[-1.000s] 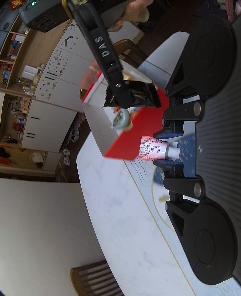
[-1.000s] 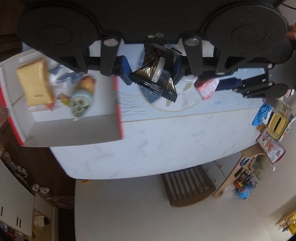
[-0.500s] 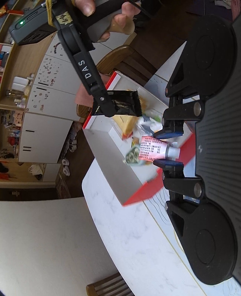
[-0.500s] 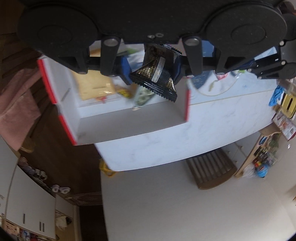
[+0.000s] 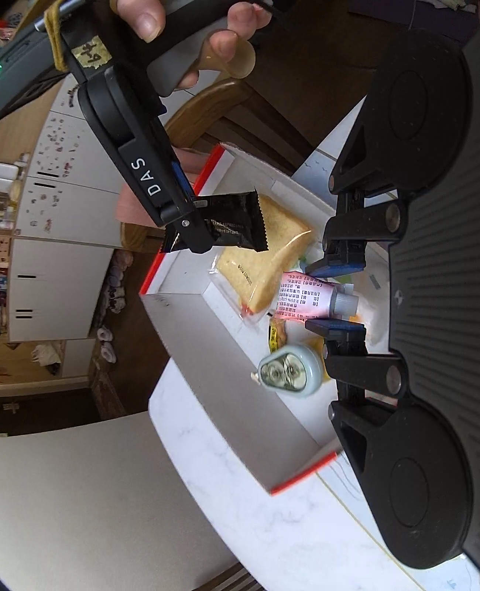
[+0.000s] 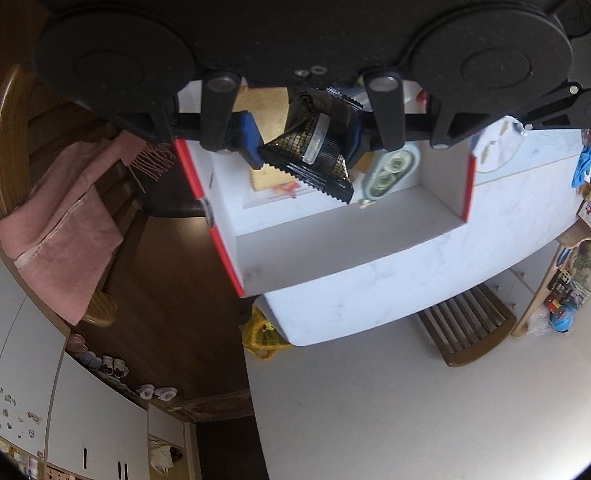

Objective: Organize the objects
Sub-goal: 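Carry the red-white tube and black snack bag with both tools over the shoebox, then open the left tool to drop the tube while the right tool releases the snack bag, then withdraw both tools from the shoebox toward the cotton swabs and glue stick, then grasp the glue stick with the right tool while the left tool grasps the cotton swab bag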

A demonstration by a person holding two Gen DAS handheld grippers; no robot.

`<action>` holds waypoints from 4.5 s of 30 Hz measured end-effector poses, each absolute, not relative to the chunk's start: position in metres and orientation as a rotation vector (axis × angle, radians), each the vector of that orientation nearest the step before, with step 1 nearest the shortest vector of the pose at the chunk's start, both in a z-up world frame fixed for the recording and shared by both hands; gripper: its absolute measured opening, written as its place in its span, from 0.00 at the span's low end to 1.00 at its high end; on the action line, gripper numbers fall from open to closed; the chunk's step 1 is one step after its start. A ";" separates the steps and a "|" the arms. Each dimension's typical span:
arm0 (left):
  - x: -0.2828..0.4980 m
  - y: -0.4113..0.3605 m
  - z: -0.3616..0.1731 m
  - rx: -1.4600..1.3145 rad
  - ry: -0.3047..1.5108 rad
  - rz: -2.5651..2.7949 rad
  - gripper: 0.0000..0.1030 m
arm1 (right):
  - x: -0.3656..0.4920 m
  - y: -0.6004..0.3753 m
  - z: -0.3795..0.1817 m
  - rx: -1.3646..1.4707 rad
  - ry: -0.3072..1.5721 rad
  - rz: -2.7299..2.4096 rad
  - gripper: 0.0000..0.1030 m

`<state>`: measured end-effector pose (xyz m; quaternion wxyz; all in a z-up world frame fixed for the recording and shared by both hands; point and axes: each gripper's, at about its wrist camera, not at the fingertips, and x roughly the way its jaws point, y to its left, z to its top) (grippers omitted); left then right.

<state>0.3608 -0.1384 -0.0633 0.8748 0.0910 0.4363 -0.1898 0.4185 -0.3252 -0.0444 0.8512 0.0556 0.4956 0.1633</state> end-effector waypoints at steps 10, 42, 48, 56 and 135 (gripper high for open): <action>0.401 -0.155 -0.093 0.187 1.025 -0.336 0.22 | 0.438 -0.326 -0.071 0.064 1.101 0.341 0.44; 0.444 -0.184 -0.135 0.325 1.162 -0.277 0.22 | 0.451 -0.330 -0.080 0.020 1.105 0.364 0.63; 0.439 -0.181 -0.131 0.290 1.152 -0.274 0.22 | 0.444 -0.333 -0.076 0.018 1.094 0.366 0.64; 0.424 -0.174 -0.114 0.218 1.101 -0.277 0.22 | 0.432 -0.332 -0.071 0.009 1.087 0.371 0.64; 0.219 0.192 -0.157 -0.081 0.857 -0.092 0.99 | 0.308 0.069 -0.106 -0.401 1.111 0.700 0.95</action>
